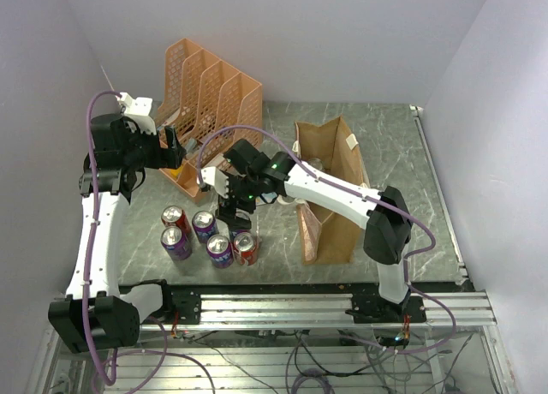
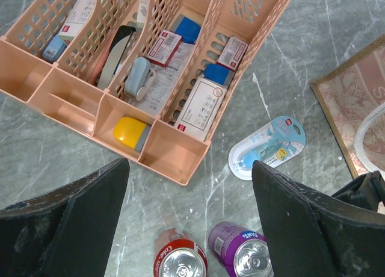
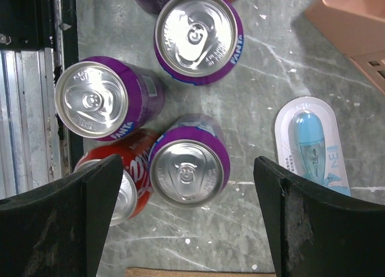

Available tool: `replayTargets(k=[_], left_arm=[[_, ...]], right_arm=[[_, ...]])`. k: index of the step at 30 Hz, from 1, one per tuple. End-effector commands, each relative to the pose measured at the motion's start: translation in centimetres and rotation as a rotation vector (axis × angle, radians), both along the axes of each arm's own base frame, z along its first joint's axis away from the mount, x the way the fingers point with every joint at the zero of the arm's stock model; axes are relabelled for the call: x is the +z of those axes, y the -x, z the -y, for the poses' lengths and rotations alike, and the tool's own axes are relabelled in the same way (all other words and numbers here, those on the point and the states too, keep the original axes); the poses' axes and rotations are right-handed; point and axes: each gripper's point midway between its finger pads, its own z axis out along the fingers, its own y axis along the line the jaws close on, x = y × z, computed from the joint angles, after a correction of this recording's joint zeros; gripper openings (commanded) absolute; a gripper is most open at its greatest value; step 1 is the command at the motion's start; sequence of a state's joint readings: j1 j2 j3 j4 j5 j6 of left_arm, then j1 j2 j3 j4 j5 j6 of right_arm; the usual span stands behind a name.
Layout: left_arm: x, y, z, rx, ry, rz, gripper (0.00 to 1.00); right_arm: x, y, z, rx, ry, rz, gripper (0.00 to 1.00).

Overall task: Place the beverage into the canvas bag
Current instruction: Pick up the drink from the center of the board.

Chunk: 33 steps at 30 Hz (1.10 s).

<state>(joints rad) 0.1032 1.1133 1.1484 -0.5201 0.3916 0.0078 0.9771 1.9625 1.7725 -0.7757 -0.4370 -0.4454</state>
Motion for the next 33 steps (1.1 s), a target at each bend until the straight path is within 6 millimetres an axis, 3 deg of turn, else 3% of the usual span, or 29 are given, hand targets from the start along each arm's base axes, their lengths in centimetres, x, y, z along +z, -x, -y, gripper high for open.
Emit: replayTargets(k=[1,8,21,22,25,33], left_arm=[[1.0,0.0,-0.5,0.02,0.001,0.048,0.93],[1.0,0.3,-0.4,0.018,0.007,0.053,0.93],[1.2,0.6,-0.8,0.031,0.001,0.064,0.92],[1.2,0.6,-0.8,0.032,0.0,0.065,0.92],[1.2,0.7,-0.8,0.031,-0.002,0.066,0.92],[1.3,0.7,-0.9,0.031,-0.004,0.07,0.92]], right_arm=[[-1.0,0.2,-0.7,-0.02,0.032,0.045,0.9],[-2.9,-0.5,-0.4,-0.083,0.102,0.064,0.9],[-4.6,-1.4,0.6,-0.157,0.151,0.092,0.83],[-5.9,-1.5,0.8,-0.165,0.179,0.084,0.83],[-6.6,-1.8,1.3,-0.185,0.203,0.092,0.79],[-7.9,-1.2,1.9,-0.197,0.23,0.058,0.78]])
